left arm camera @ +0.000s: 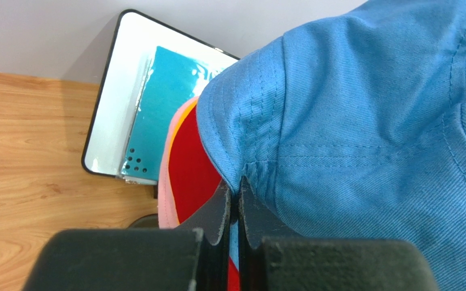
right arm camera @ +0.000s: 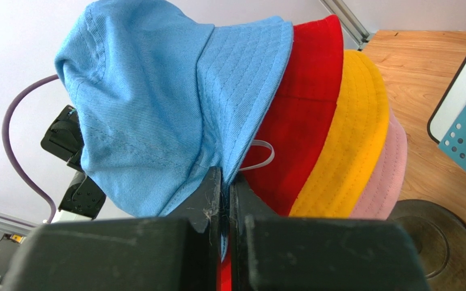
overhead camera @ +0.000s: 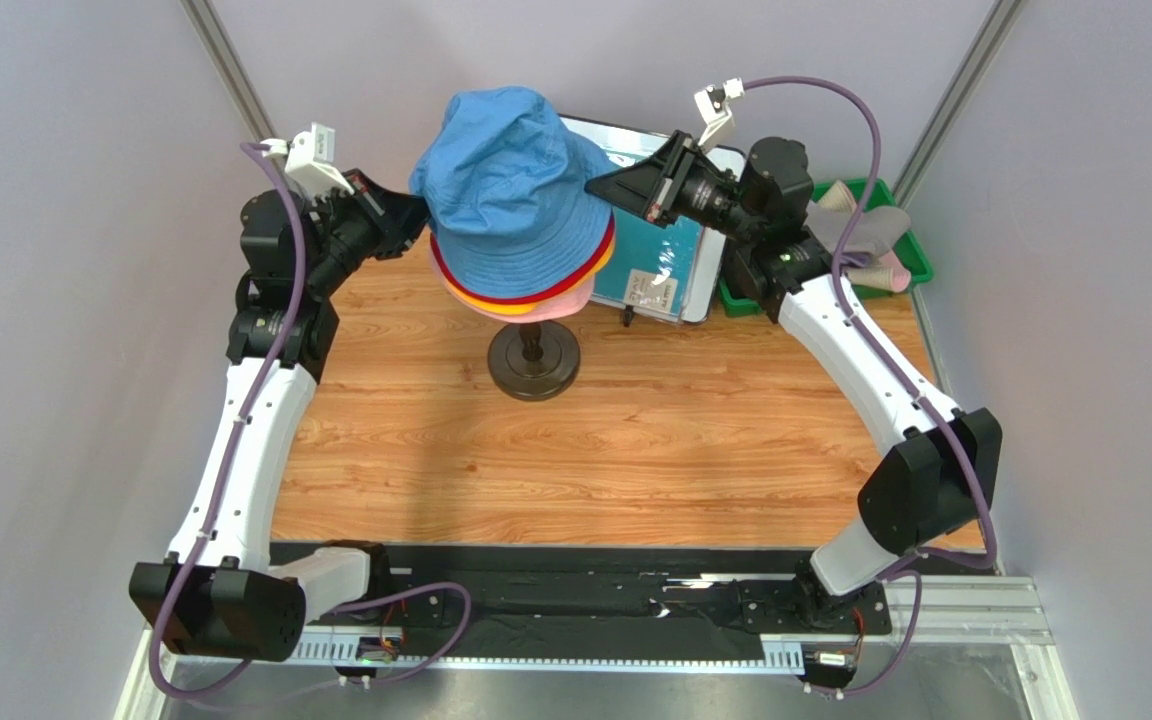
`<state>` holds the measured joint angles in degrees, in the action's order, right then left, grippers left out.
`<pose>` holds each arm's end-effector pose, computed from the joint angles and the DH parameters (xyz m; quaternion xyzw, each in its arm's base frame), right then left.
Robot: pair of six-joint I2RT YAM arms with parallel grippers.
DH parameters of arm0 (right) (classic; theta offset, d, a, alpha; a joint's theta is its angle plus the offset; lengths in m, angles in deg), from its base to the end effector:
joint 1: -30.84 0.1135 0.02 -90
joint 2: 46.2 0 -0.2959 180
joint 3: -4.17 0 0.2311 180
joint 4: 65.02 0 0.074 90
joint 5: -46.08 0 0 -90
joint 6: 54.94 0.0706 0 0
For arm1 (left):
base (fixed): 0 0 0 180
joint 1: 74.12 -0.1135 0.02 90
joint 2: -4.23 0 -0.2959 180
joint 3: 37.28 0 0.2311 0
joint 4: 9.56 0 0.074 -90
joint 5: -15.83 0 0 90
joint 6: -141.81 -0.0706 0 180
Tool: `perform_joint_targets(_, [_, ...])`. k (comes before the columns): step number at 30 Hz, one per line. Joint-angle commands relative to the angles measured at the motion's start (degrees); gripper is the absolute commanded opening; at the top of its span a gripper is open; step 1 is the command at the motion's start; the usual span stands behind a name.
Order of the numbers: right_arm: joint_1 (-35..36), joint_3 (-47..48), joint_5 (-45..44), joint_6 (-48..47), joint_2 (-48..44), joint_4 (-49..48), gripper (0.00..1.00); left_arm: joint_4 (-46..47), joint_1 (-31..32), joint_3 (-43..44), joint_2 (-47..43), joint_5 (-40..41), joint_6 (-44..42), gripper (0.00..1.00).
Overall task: Stack the hats
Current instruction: Stack the hat on the hat.
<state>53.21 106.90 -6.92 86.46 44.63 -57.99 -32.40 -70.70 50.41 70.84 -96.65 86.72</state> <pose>0.3355 0.1840 0.4681 -0.0655 0.6796 0.5909 0.4298 0.2553 -0.0423 0.4639 -0.0605 0.7145 -0.3563 0.5990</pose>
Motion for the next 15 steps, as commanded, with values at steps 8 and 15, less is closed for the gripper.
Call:
perform_joint_targets(8, [-0.6,-12.8,-2.5,-2.5,-3.5,5.6,0.00,-0.9,-0.1,-7.5,0.1,1.6,0.0,0.00])
perform_joint_targets(15, [-0.3,-16.8,-2.7,-3.1,-6.4,5.5,0.00,-1.6,-0.1,-9.0,1.2,0.7,-0.8,0.00])
